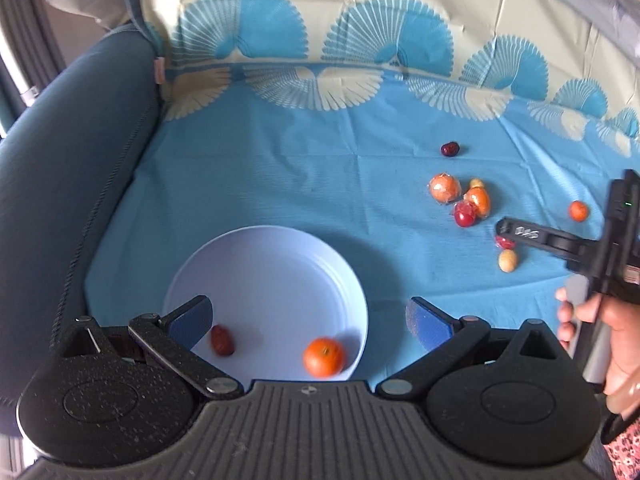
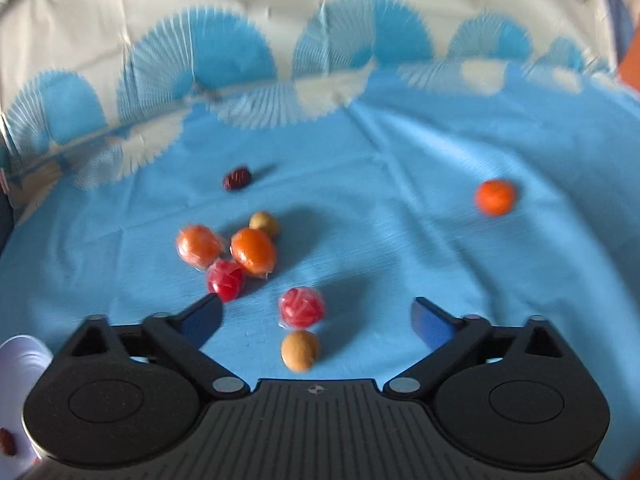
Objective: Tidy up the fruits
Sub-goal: 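Grasp a wrapped red fruit with the right tool while the left tool grasps another, then carry both wrapped red fruits to the plate and release them, then move both tools back toward the remaining fruits on the cloth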
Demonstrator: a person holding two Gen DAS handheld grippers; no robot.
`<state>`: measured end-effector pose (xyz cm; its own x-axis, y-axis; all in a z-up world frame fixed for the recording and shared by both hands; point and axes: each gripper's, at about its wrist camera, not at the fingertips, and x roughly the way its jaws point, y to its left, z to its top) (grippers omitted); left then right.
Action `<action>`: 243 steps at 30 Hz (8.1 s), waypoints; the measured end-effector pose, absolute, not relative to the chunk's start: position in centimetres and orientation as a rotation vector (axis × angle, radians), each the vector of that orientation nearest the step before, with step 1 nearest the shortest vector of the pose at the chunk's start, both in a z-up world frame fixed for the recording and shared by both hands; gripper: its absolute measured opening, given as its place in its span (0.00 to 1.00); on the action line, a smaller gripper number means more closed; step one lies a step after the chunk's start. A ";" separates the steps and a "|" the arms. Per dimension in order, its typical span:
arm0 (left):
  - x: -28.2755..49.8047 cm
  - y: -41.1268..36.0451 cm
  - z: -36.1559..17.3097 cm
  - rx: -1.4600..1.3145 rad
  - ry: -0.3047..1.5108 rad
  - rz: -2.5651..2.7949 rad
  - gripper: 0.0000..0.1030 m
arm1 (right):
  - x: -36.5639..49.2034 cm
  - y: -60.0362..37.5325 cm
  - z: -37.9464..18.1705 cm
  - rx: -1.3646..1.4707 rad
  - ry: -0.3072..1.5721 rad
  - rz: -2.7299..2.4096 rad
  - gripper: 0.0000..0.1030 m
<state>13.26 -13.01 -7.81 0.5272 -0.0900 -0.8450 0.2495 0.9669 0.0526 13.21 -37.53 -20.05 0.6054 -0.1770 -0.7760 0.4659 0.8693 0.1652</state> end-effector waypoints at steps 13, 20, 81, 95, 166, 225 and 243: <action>21.5 -26.2 -14.7 0.250 0.990 -0.436 1.00 | 11.9 -42.1 -23.9 0.267 0.743 -0.648 0.31; 24.9 -32.4 -20.1 0.301 1.049 -0.548 0.95 | 11.6 -43.4 -25.3 0.290 0.711 -0.676 0.33; -8.0 4.1 4.5 -0.087 0.787 -0.296 0.28 | -14.9 -10.7 -0.7 -0.120 0.529 0.123 0.32; -6.1 4.3 4.2 -0.078 0.780 -0.271 0.28 | -12.8 -10.3 -1.8 -0.124 0.580 0.152 0.32; -2.3 4.5 -2.9 0.044 0.886 -0.156 1.00 | -7.3 -10.3 -6.0 -0.079 0.785 0.143 0.99; 2.7 -8.1 -2.4 0.275 0.903 -0.233 1.00 | -7.0 -23.0 -6.6 0.146 0.708 -0.125 0.99; 21.7 -27.6 -14.0 0.443 0.934 -0.542 1.00 | 5.8 -43.8 -16.4 0.285 0.695 -0.505 0.99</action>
